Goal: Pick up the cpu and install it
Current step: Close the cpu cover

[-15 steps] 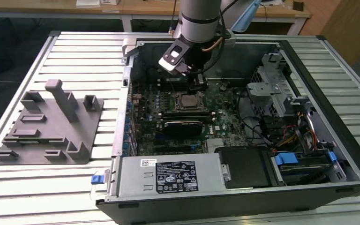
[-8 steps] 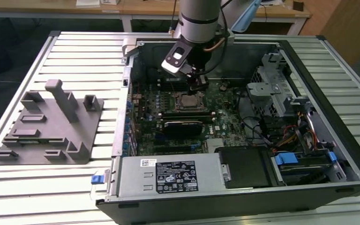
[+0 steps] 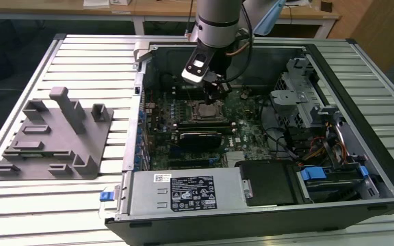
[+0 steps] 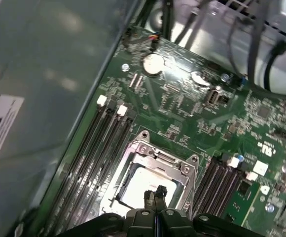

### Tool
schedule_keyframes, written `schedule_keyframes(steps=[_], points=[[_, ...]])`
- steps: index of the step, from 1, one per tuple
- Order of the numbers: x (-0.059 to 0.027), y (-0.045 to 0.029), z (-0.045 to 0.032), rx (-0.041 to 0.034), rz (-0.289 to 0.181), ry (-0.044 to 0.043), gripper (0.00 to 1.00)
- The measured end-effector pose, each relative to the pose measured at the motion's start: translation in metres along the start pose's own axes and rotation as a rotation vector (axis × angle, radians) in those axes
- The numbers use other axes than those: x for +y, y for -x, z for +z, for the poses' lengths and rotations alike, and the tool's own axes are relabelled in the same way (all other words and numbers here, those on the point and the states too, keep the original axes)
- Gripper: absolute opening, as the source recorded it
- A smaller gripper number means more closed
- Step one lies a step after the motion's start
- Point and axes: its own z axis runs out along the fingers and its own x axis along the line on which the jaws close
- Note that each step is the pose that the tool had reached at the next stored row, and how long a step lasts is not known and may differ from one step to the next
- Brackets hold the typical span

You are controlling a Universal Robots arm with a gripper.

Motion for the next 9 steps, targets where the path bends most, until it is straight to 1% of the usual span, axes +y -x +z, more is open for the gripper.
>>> schedule_keyframes(steps=[9], points=[[0.0000,0.0000,0.0008,-0.0045,-0.158,0.0016,0.11]])
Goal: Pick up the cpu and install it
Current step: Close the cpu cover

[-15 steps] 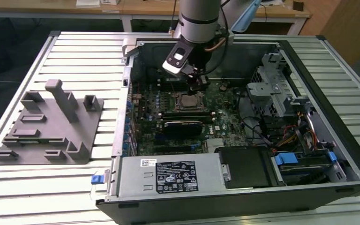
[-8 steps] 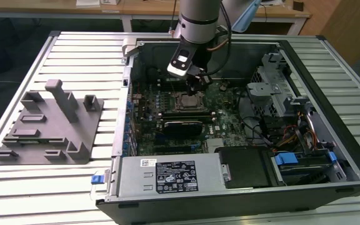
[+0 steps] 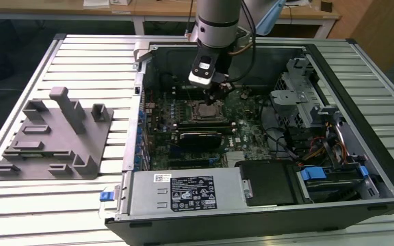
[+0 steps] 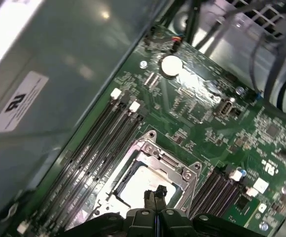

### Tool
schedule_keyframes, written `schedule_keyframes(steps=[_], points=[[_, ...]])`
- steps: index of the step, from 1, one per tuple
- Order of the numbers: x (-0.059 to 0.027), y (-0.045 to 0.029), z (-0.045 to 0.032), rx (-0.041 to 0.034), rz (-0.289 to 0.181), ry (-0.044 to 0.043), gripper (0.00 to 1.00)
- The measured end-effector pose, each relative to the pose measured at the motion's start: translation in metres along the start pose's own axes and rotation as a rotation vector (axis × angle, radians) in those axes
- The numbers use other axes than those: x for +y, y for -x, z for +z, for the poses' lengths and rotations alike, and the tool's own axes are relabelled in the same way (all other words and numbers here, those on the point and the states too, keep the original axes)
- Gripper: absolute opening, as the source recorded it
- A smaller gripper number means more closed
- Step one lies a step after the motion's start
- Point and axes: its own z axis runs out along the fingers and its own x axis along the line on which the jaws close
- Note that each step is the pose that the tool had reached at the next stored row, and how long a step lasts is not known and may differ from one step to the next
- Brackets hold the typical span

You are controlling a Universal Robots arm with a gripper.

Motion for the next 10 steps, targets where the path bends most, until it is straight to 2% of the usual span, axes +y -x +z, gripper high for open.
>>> schedule_keyframes(steps=[10], points=[[0.0000,0.0000,0.0008,-0.0037,-0.167,0.0024,0.11]])
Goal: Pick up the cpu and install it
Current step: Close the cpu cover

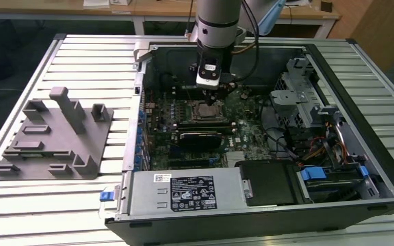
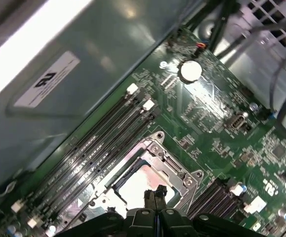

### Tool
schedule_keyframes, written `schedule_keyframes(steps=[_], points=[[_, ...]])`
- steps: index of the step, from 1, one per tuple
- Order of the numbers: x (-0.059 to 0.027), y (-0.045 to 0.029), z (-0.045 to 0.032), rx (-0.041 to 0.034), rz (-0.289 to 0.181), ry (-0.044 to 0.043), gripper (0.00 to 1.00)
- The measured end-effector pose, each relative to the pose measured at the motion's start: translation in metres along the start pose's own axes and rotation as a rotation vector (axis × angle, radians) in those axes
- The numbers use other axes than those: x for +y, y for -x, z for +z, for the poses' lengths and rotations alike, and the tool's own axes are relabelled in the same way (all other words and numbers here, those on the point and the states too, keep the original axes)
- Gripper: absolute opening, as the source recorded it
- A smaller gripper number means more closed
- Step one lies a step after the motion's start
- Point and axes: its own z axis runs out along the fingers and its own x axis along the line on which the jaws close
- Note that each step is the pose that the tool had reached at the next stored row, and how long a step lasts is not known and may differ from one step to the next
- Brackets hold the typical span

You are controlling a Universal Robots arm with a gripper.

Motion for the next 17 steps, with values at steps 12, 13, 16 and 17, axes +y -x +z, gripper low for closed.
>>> schedule_keyframes(steps=[12,13,16,17], points=[[0.0000,0.0000,0.0012,-0.0042,-0.207,0.0034,0.11],[0.0000,0.0000,0.0013,-0.0045,-0.224,0.0038,0.11],[0.0000,-0.0001,0.0015,-0.0055,-0.277,0.0047,0.11],[0.0000,-0.0001,0.0017,-0.0059,-0.295,0.0051,0.11]])
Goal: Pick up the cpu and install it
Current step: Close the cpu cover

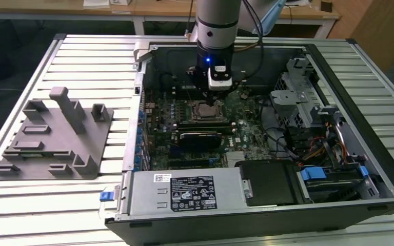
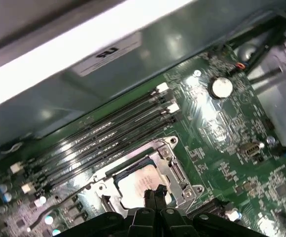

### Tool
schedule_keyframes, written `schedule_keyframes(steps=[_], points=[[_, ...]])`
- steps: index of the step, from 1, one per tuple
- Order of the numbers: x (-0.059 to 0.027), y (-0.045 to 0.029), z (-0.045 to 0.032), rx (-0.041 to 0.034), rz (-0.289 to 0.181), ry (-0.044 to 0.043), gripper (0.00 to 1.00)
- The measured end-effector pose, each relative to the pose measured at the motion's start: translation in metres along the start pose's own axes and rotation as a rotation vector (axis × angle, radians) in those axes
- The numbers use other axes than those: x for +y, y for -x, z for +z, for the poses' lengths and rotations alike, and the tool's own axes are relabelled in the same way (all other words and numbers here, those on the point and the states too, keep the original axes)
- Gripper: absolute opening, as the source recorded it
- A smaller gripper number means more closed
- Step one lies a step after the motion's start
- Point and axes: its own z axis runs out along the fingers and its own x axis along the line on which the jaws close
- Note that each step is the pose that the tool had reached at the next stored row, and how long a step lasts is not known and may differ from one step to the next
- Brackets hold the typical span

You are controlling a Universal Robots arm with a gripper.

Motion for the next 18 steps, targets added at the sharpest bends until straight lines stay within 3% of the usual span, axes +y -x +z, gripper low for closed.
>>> schedule_keyframes(steps=[13,18], points=[[0.0000,0.0000,0.0011,-0.0046,-0.228,0.0036,0.11],[-0.0002,-0.0005,0.0016,-0.0066,-0.286,0.0027,0.11]])
